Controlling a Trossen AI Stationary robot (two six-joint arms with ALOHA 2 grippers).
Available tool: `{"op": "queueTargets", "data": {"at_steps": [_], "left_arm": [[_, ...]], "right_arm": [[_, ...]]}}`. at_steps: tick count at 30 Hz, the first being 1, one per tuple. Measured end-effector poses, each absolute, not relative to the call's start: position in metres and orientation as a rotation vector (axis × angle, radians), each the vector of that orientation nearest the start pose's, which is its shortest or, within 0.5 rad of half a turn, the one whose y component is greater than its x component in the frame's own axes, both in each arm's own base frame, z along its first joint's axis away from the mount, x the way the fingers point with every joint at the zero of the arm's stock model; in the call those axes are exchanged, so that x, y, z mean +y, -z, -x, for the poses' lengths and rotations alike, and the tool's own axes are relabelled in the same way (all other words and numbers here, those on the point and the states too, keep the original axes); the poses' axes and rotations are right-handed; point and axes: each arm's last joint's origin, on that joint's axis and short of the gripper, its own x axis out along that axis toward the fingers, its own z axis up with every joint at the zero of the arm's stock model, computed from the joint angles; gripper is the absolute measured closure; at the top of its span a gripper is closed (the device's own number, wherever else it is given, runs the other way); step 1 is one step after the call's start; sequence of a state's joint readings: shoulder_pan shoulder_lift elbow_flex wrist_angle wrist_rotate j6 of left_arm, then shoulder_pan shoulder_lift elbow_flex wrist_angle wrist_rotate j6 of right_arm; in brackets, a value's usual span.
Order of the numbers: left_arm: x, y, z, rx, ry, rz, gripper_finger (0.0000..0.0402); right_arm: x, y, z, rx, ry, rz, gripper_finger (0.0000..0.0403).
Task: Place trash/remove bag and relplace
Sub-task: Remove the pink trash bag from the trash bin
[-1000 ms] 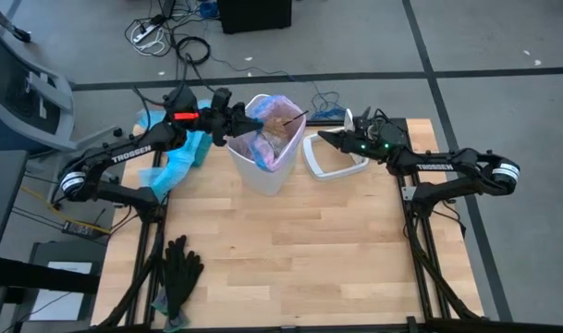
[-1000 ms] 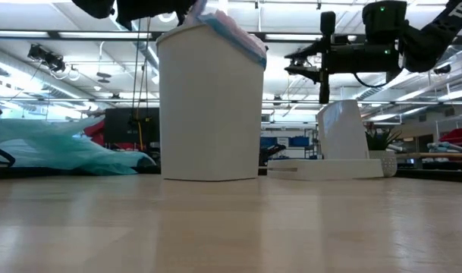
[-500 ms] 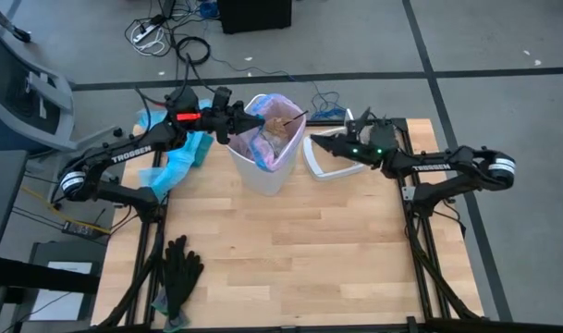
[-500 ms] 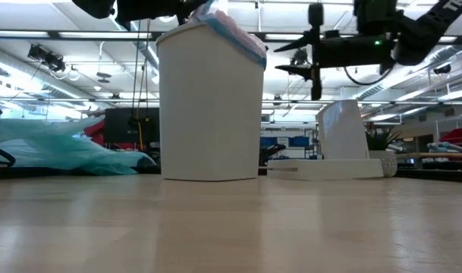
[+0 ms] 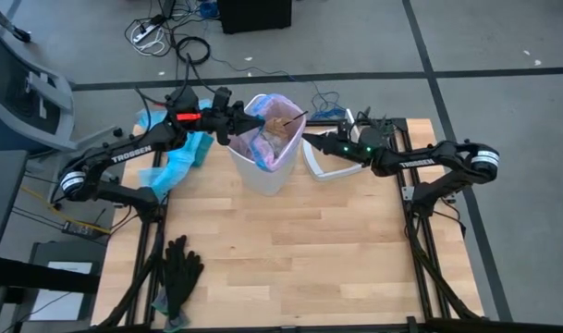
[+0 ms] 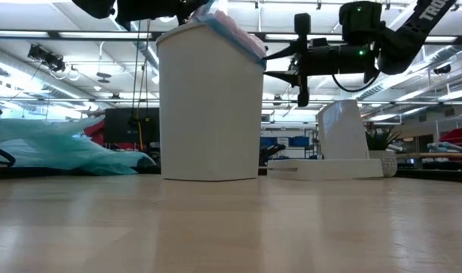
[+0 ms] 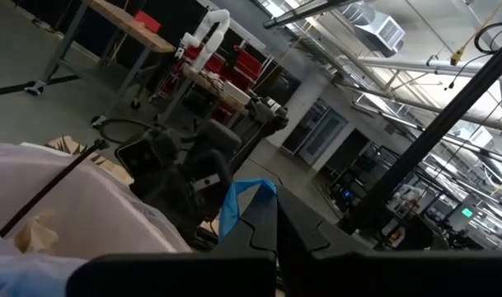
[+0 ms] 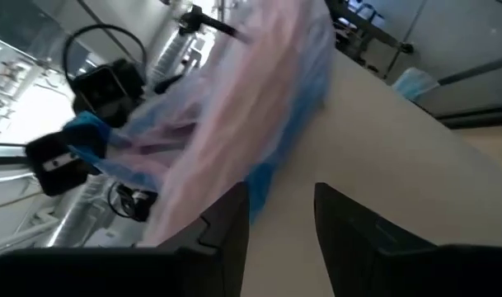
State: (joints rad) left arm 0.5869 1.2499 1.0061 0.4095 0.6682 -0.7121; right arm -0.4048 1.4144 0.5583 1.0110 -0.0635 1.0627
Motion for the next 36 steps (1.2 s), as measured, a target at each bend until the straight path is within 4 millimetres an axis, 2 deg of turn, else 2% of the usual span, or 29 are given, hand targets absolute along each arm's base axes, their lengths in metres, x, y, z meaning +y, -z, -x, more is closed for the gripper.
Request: {"op": "queueTargets", "data": {"at_steps": [9,17,30,36], "left_arm": [[0.139,-0.366,-0.242,-0.079,0.12,0.623,0.0401],[0.139,-0.365,-0.242,-0.072,0.12,0.627,0.0401],[0.139,-0.364,-0.242,-0.064,0.124,0.634,0.0398],[0.139,-0.364,-0.242,-0.062,0.126,0.623,0.0397]], "right_arm": [[-0.11,-0.238,-0.258,-0.359,0.198,-0.949,0.0307],[-0.109,-0.238,-0.258,-0.341,0.185,-0.901,0.0396],[-0.107,-0.235,-0.258,-0.263,0.149,-0.957,0.0403],[-0.095,-0.256,-0.249,-0.294,0.044,-0.886,0.0403]]}}
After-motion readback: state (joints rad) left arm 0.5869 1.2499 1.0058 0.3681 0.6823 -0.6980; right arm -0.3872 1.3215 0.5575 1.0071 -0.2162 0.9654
